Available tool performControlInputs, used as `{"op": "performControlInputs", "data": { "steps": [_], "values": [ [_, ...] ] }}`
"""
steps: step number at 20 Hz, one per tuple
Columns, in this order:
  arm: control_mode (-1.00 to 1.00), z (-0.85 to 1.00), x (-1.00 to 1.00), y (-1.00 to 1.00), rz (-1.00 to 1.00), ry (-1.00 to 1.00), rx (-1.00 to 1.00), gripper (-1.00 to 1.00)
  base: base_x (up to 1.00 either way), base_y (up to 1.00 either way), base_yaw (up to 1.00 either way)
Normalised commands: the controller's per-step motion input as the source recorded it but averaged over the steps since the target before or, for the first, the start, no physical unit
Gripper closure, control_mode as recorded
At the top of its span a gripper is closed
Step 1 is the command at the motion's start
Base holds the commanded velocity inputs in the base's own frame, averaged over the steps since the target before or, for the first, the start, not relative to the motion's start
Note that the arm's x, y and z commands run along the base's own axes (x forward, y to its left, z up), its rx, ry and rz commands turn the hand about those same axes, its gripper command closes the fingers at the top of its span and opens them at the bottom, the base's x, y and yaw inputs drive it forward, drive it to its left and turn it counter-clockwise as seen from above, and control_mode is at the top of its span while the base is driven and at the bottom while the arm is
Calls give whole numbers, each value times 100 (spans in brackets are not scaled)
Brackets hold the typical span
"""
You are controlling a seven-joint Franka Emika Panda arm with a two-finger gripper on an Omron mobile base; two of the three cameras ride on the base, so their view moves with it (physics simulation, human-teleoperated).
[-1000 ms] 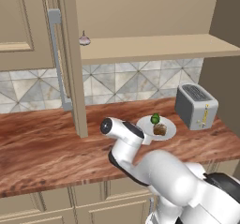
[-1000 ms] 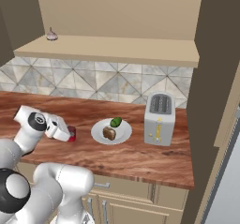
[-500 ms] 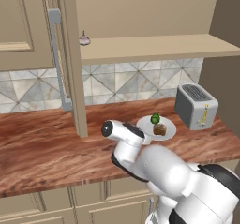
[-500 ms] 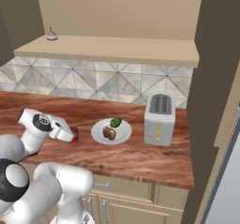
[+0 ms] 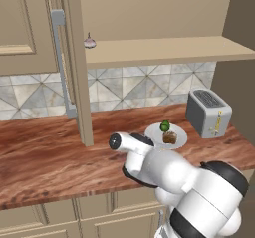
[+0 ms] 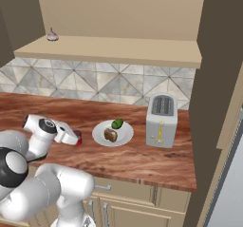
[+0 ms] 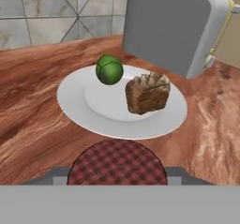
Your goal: Pick the avocado and bread from the counter and place them on the plate. Then pick the jam from the cabinet and place it next to the plate. Lastly close the cabinet door.
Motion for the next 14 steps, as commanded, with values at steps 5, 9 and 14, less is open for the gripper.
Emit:
{"op": "performControlInputs", "data": {
  "steps": [5,9,14],
  "values": [
    [-100,-15,7,0,4,0,-2,100,0,0,0],
    [-100,-15,7,0,3,0,-3,100,0,0,0],
    [-100,-12,10,0,3,0,-2,100,0,0,0]
  ]
}}
